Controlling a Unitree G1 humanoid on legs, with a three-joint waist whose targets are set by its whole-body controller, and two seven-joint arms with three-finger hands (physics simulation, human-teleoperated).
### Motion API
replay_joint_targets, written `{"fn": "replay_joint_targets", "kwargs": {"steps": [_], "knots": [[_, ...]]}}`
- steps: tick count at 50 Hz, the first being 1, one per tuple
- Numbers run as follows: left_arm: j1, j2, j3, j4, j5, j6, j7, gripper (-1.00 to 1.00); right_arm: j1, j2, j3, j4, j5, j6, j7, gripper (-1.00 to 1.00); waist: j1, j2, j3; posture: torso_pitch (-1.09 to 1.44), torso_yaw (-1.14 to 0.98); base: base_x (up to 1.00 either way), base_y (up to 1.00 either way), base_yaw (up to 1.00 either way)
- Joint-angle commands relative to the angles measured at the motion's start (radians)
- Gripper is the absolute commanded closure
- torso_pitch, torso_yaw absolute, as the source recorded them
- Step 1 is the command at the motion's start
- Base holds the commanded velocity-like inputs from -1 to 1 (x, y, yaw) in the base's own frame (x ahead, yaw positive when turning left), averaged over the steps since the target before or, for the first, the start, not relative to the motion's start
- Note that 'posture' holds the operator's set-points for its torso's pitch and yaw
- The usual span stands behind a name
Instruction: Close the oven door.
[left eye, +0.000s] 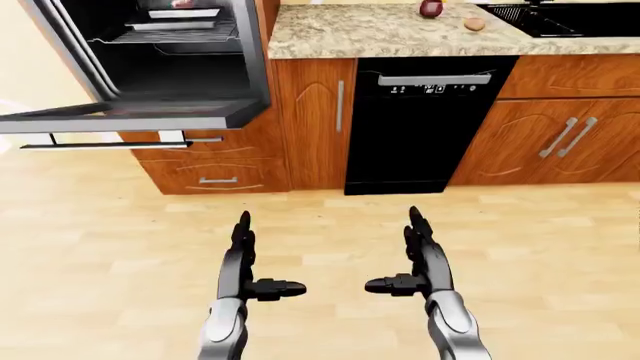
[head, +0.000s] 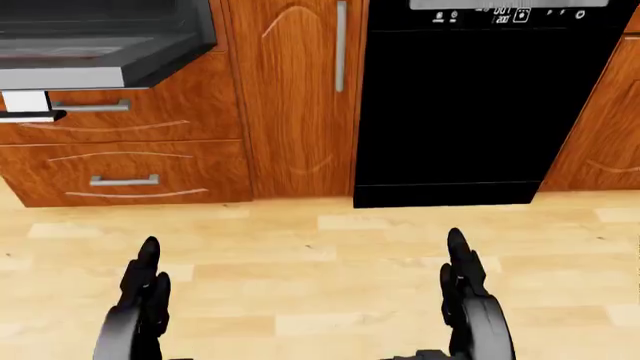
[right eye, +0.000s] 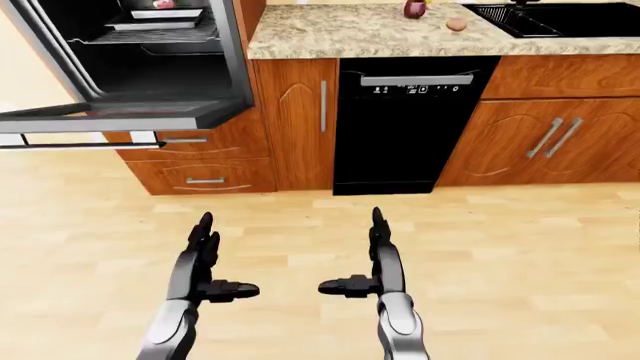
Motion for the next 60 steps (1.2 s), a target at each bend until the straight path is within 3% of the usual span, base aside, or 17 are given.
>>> {"fn": "replay_joint_targets", "kwargs": {"steps": [1, 3, 4, 5, 7, 16, 17, 19, 30, 37, 38, 42, 47, 48, 49, 51, 60], "knots": [[-0.028, 0.003, 0.008, -0.087, -0.020, -0.063, -0.008, -1.00, -0.036, -0.002, -0.008, -0.047, 0.017, -0.077, 0.004, -1.00, -0.002, -0.008, -0.001, 0.00, 0.00, 0.00, 0.00, 0.00], [-0.026, 0.003, 0.009, -0.088, -0.027, -0.065, -0.010, -1.00, -0.040, 0.000, -0.007, -0.045, 0.029, -0.072, 0.007, -1.00, 0.008, 0.000, -0.061, 0.00, 0.00, 0.00, 0.00, 0.00], [-0.024, 0.003, 0.010, -0.094, -0.030, -0.061, -0.011, -1.00, -0.040, -0.001, -0.006, -0.046, 0.029, -0.070, 0.006, -1.00, 0.007, -0.001, -0.053, 0.00, 0.00, 0.00, 0.00, 0.00], [-0.024, 0.003, 0.015, -0.102, -0.041, -0.058, -0.013, -1.00, -0.041, -0.002, -0.005, -0.046, 0.024, -0.071, 0.003, -1.00, 0.007, -0.006, -0.018, 0.00, 0.00, 0.00, 0.00, 0.00], [-0.031, 0.005, 0.025, -0.131, -0.062, -0.033, -0.011, -1.00, -0.038, -0.007, -0.009, -0.072, 0.024, -0.053, 0.000, -1.00, 0.007, -0.007, -0.070, 0.00, 0.00, 0.00, 0.00, 0.00], [-0.047, 0.012, 0.036, -0.137, -0.079, -0.019, -0.003, -1.00, -0.037, -0.010, -0.016, -0.101, 0.013, -0.024, -0.002, -1.00, 0.008, -0.004, -0.082, 0.00, 0.00, 0.00, 0.00, 0.00], [-0.048, 0.012, 0.037, -0.139, -0.079, -0.018, -0.002, -1.00, -0.036, -0.009, -0.017, -0.101, 0.014, -0.024, -0.002, -1.00, 0.007, 0.001, -0.101, 0.00, 0.00, 0.00, 0.06, 0.00], [-0.052, 0.013, 0.039, -0.140, -0.081, -0.017, 0.000, -1.00, -0.037, -0.011, -0.017, -0.107, 0.012, -0.016, -0.003, -1.00, 0.006, 0.001, -0.083, 0.00, 0.00, 0.00, 0.08, 0.00], [-0.064, 0.018, 0.047, -0.118, -0.080, -0.029, 0.006, -1.00, -0.033, -0.010, -0.015, -0.115, 0.010, -0.005, 0.008, -1.00, 0.003, 0.033, -0.068, 0.00, 0.00, 0.00, 0.23, 0.00], [-0.065, 0.020, 0.048, -0.125, -0.082, -0.020, 0.007, -1.00, -0.032, -0.008, -0.012, -0.119, 0.013, -0.002, 0.011, -1.00, 0.000, -0.059, -0.044, 0.00, 0.00, 0.00, 0.41, 0.00], [-0.065, 0.020, 0.048, -0.125, -0.081, -0.021, 0.007, -1.00, -0.032, -0.008, -0.012, -0.120, 0.012, -0.001, 0.010, -1.00, -0.005, -0.019, -0.055, 0.00, 0.00, 0.00, 0.41, 0.00], [-0.067, 0.021, 0.049, -0.118, -0.078, -0.027, 0.007, -1.00, -0.031, -0.008, -0.012, -0.117, 0.013, -0.004, 0.011, -1.00, -0.010, -0.048, -0.071, 0.00, 0.00, 0.00, 0.40, 0.00], [-0.066, 0.021, 0.048, -0.111, -0.074, -0.039, 0.004, -1.00, -0.032, -0.007, -0.011, -0.114, 0.014, -0.005, 0.012, -1.00, -0.014, 0.019, -0.051, 0.00, 0.00, 0.00, 0.40, 0.00], [-0.065, 0.021, 0.048, -0.112, -0.074, -0.038, 0.004, -1.00, -0.033, -0.007, -0.011, -0.113, 0.015, -0.005, 0.012, -1.00, -0.013, 0.049, -0.058, 0.00, 0.00, 0.00, 0.40, 0.00], [-0.068, 0.022, 0.049, -0.114, -0.075, -0.035, 0.004, -1.00, -0.034, -0.007, -0.010, -0.118, 0.015, 0.000, 0.012, -1.00, -0.009, 0.106, -0.075, 0.00, 0.00, 0.00, 0.41, 0.00], [-0.070, 0.023, 0.052, -0.123, -0.079, -0.025, 0.005, -1.00, -0.035, -0.007, -0.009, -0.120, 0.016, 0.001, 0.011, -1.00, 0.000, 0.070, -0.065, 0.00, 0.00, 0.00, 0.42, 0.00], [-0.075, 0.024, 0.056, -0.125, -0.082, -0.019, 0.010, -1.00, -0.040, -0.004, -0.015, -0.121, 0.038, 0.003, 0.008, -1.00, -0.002, -0.023, -0.050, 0.00, 0.00, 0.00, 0.41, 0.00]]}}
